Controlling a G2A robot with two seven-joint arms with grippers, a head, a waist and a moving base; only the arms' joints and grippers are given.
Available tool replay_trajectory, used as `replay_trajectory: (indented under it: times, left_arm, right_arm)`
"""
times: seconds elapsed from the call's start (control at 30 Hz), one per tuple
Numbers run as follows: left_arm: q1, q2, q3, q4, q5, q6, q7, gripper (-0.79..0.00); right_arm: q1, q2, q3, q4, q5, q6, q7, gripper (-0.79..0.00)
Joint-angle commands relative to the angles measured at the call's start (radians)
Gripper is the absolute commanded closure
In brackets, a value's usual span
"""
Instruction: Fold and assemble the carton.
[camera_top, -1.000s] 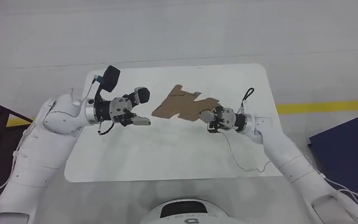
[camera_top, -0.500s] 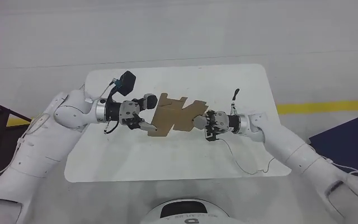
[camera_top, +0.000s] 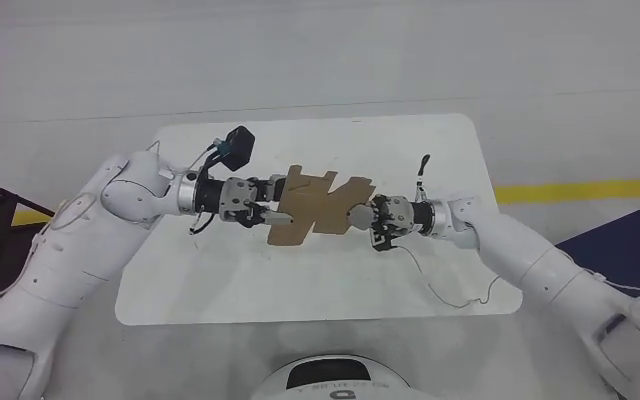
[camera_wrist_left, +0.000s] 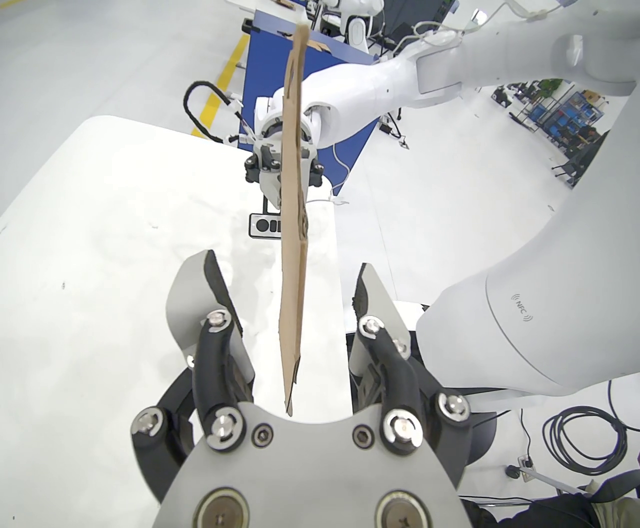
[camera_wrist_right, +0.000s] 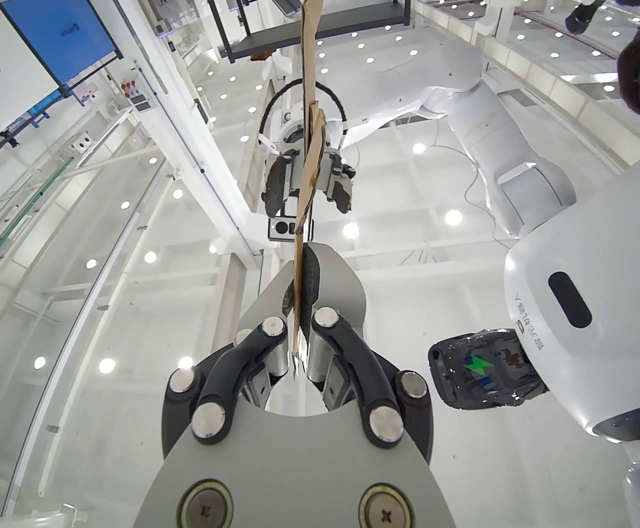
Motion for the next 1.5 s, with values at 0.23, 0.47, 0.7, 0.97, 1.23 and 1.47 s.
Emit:
replay_trajectory:
  times: [0.23, 0.47, 0.7, 0.97, 1.23, 1.47]
  left_arm:
    - [-0.052, -0.037, 0.077, 0.043, 0.013, 0.0, 0.001, -0.613]
    - [-0.078, -0.068, 0.111, 0.085, 0.046, 0.0, 0.034, 0.0]
    - [-0.086, -0.091, 0.146, 0.122, -0.003, 0.0, 0.042, 0.0]
    - [-0.109, -0.124, 0.225, 0.235, -0.481, 0.127, -0.115, 0.0]
    - [-0.137, -0.164, 0.239, 0.366, -0.784, 0.277, -0.277, 0.0]
    - [-0.115, -0.198, 0.209, 0.461, -0.959, 0.323, -0.323, 0.0]
  right_arm:
    - [0.038, 0.004, -0.058, 0.016, 0.008, 0.0, 0.032, 0.0]
    - [0.064, 0.005, -0.104, 0.033, 0.006, 0.0, 0.06, 0.0]
    - [0.096, 0.005, -0.168, 0.049, 0.029, 0.0, 0.076, 0.0]
    - [0.141, 0.015, -0.231, 0.073, 0.089, 0.0, 0.126, -0.48]
    - [0.172, 0.029, -0.236, 0.091, 0.108, 0.0, 0.198, -0.785]
    - [0.145, 0.063, -0.082, 0.112, -0.116, -0.252, 0.303, -0.785]
